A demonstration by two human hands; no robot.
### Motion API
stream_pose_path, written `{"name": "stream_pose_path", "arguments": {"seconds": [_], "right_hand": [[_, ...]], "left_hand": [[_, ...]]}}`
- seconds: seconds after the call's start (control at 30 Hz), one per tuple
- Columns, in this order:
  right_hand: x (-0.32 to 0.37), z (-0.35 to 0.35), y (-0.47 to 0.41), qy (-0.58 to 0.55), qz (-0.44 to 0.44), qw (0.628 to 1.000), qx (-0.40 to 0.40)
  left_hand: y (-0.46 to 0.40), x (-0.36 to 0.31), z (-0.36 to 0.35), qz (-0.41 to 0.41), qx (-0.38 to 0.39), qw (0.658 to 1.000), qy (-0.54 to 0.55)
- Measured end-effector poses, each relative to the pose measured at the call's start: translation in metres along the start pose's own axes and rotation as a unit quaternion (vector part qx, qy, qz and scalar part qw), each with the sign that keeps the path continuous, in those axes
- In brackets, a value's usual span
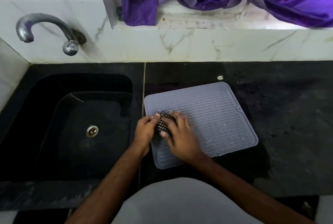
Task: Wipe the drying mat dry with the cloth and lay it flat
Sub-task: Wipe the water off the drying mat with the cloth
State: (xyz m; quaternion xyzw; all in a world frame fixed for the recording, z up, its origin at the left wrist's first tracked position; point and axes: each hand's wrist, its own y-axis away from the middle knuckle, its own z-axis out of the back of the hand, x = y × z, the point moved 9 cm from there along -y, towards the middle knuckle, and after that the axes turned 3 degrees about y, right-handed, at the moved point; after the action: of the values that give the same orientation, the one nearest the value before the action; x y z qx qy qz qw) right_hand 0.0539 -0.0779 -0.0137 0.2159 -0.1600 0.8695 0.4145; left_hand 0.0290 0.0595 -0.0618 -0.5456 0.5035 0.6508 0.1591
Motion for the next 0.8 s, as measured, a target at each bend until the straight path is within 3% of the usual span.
{"name": "stream_pose_path", "arguments": {"seconds": [0.07,0.17,0.27,0.33,0.4,0.47,0.6,0.7,0.8], "right_hand": [[0.015,-0.007,0.007,0.045,0.036,0.997,0.045],[0.013,-0.005,-0.002,0.028,0.041,0.997,0.055],[0.001,-0.002,-0.013,0.035,0.04,0.995,0.079],[-0.016,0.009,-0.022,0.054,-0.003,0.997,0.052],[-0.035,0.023,-0.036,0.073,-0.074,0.995,0.013],[-0.039,0.021,-0.049,0.097,-0.097,0.99,0.031],[-0.007,-0.021,-0.052,0.154,-0.012,0.975,0.159],[-0.021,-0.013,-0.045,0.222,0.001,0.966,0.135],[-0.063,0.021,-0.039,0.276,-0.062,0.954,0.095]], "left_hand": [[0.006,0.002,-0.003,0.061,0.038,0.996,0.059],[0.01,0.006,-0.006,0.109,0.101,0.987,0.061],[-0.001,-0.006,0.016,0.02,0.021,0.994,-0.109],[-0.004,-0.028,0.025,-0.102,-0.028,0.959,-0.265],[-0.009,-0.033,0.018,-0.155,0.02,0.916,-0.37],[-0.012,-0.02,0.006,-0.147,0.091,0.868,-0.465],[-0.016,-0.009,-0.001,-0.17,0.108,0.828,-0.523],[-0.019,-0.007,0.001,-0.164,0.098,0.822,-0.536],[-0.017,-0.006,0.0,-0.17,0.108,0.839,-0.505]]}}
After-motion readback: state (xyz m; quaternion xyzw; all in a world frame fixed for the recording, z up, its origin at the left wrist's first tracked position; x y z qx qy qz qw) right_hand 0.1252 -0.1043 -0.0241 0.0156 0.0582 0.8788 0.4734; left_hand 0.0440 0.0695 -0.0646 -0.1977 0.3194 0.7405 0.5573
